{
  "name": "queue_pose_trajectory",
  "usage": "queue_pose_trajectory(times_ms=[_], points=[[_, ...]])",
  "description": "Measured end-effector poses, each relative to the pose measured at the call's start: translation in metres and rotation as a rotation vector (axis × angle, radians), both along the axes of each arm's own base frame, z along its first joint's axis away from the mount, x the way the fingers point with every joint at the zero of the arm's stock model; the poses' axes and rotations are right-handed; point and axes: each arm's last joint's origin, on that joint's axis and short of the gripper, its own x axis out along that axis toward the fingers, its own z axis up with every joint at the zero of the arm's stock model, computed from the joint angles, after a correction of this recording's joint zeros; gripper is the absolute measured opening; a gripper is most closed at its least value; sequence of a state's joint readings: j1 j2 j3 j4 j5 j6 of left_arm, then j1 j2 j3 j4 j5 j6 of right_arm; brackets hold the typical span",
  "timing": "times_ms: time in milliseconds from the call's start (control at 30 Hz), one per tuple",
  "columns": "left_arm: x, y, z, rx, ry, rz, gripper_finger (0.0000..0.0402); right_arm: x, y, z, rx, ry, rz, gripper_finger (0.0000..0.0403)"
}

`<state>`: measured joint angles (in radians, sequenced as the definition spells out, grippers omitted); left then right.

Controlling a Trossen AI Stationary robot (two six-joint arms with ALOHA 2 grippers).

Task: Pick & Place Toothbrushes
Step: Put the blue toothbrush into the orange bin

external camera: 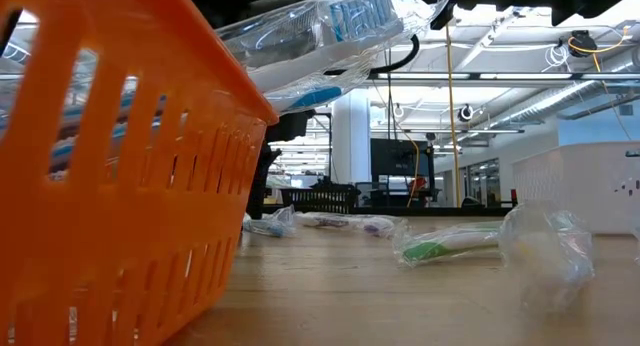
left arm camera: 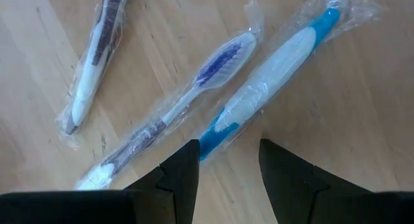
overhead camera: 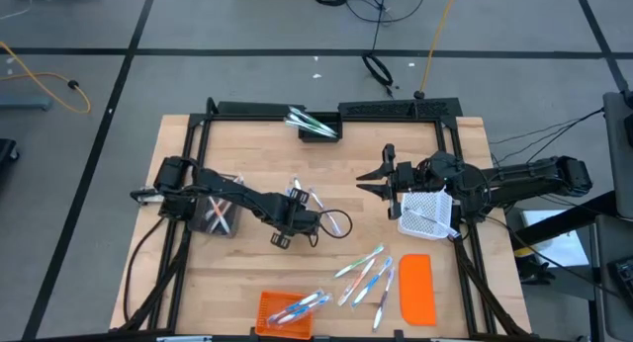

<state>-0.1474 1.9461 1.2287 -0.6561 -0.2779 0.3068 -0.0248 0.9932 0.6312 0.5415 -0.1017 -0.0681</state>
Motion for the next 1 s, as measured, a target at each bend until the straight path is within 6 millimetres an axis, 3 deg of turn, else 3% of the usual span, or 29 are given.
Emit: queue_pose_trajectory(times_ms=[533,1000], points=[[0.0013,0.0,-0.0005,-0.035,0.023,-0.13,0.0159,0.0,0.0,-0.0001,0.0,0.001,0.0,0.0068],[0.0013,0.0002,0.0034,-0.037,0.002,-0.116,0.0158,0.0,0.0,-0.0001,-0.002,0.001,0.0,0.0068]])
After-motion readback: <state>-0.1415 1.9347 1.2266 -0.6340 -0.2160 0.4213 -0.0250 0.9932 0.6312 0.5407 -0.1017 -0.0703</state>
